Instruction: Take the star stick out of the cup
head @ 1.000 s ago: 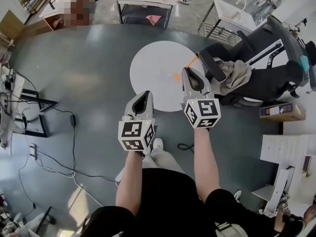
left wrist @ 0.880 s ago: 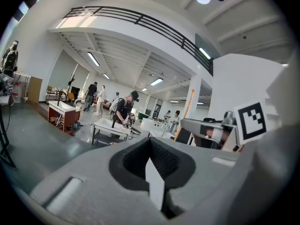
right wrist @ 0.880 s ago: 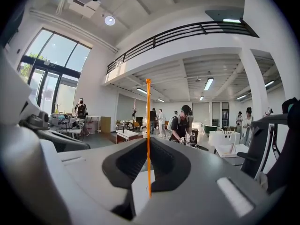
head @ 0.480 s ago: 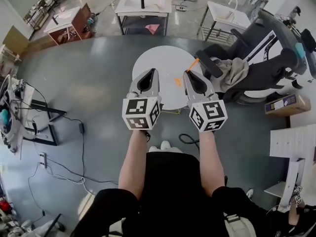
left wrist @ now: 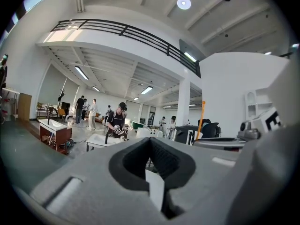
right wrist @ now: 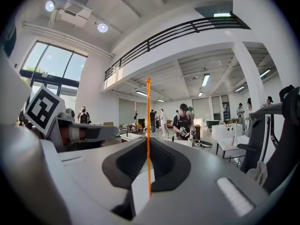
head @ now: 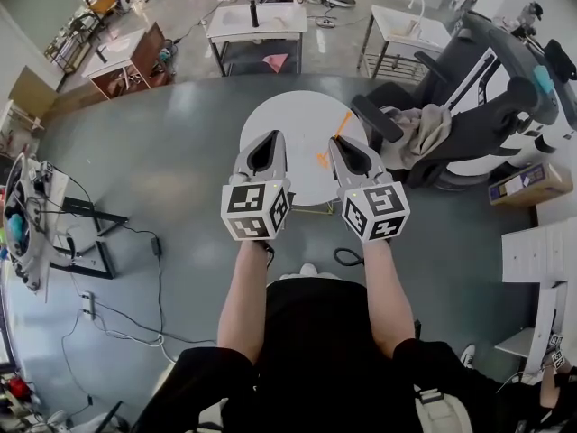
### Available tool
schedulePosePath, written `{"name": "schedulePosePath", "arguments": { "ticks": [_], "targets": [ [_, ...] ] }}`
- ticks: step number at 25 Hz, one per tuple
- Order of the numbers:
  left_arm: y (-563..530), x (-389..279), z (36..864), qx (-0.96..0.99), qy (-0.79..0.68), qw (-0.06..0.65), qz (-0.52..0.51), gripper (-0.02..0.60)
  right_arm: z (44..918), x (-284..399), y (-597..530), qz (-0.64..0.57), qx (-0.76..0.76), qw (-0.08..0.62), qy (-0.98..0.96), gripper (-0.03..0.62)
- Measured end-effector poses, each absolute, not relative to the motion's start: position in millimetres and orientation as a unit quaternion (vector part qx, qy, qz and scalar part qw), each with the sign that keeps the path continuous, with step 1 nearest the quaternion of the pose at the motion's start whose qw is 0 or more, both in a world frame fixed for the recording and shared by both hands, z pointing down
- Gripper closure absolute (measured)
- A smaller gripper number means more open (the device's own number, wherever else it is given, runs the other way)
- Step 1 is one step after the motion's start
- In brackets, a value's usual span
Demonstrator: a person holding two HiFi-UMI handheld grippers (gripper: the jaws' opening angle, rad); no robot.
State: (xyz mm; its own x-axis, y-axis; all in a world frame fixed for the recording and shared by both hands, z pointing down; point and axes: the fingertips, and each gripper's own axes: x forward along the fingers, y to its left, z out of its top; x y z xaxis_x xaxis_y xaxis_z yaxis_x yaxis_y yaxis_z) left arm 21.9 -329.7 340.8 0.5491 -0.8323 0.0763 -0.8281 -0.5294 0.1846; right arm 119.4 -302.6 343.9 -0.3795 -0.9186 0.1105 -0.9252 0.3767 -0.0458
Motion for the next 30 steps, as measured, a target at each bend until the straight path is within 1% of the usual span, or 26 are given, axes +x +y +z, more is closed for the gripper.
{"name": "schedulePosePath", "arguments": {
  "ticks": [15,30],
  "targets": [
    [-325,35,350,0.878,-0.467,0.103,0.004,0.578,355,125,-301,0.066,0.552,0.031,-0.831,0.575],
    [-329,29,361,0.874,-0.471,0.117,0.008,0.578,362,119,-305,0.071,0.544,0.03,-0.836,0.574]
  ]
}}
